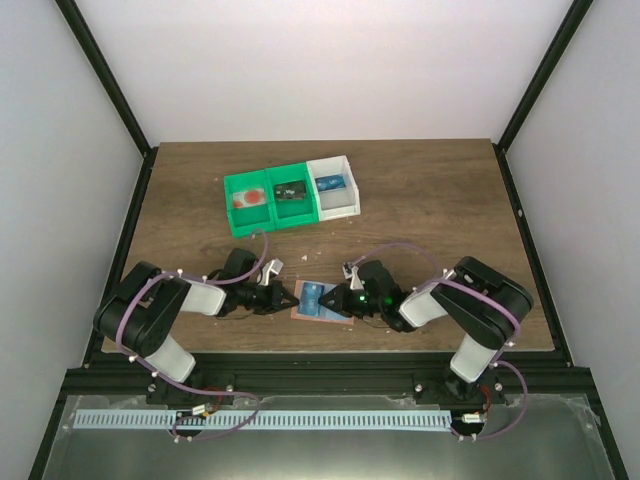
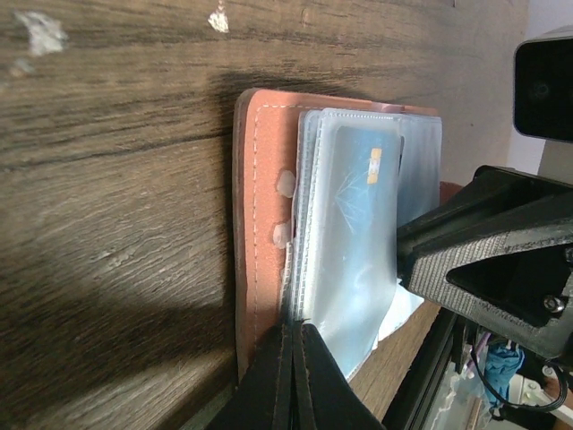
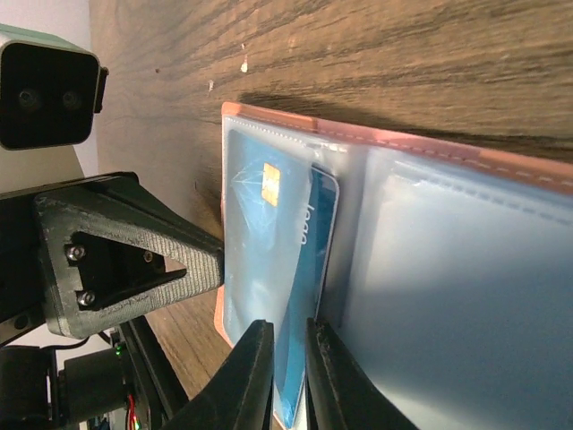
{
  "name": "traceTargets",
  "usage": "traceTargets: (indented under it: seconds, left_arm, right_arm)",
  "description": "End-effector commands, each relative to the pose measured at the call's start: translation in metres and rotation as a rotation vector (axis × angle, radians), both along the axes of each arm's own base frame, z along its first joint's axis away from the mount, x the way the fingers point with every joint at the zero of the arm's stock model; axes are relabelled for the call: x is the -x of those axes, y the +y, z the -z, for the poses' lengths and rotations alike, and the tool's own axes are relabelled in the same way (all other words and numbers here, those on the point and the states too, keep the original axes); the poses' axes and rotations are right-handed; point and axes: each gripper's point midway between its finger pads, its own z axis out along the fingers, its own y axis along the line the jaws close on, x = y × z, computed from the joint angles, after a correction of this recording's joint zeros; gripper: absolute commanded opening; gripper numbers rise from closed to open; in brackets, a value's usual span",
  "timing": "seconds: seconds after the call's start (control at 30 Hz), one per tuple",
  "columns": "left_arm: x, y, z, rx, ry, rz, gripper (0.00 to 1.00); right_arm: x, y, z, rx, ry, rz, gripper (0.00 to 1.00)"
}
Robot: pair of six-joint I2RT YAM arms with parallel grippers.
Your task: Take the credit cards out of the card holder
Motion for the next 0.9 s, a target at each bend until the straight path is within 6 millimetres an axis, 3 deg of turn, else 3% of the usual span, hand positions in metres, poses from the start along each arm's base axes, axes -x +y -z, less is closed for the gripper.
traceTargets:
  seconds: [0.0,0.17,0.43,0.87]
  left_arm:
    - [0.012,0.023,0.040,-0.160,0.076,-0.065,0.00]
    - [0.011,0.023,0.040,-0.165,0.075,-0.065,0.00]
    - [0.015,0.026,0.046,-0.182,0.085,-0.058,0.00]
    - [0.014,0.024,0.043,-0.171,0.082,-0.062,0.00]
  right_arm:
    - [-0.010,-0.001,0.007,0.009,0.017,0.046,0.13]
    - [-0.009,-0.004,0.012,0.012,0.037,0.066,0.13]
    - [-0.012,-0.015,0.000,0.024,-0.005,0.120,0.16]
    - [-0.012,0.001,-0.005,-0.023,-0.048,0.040,0.16]
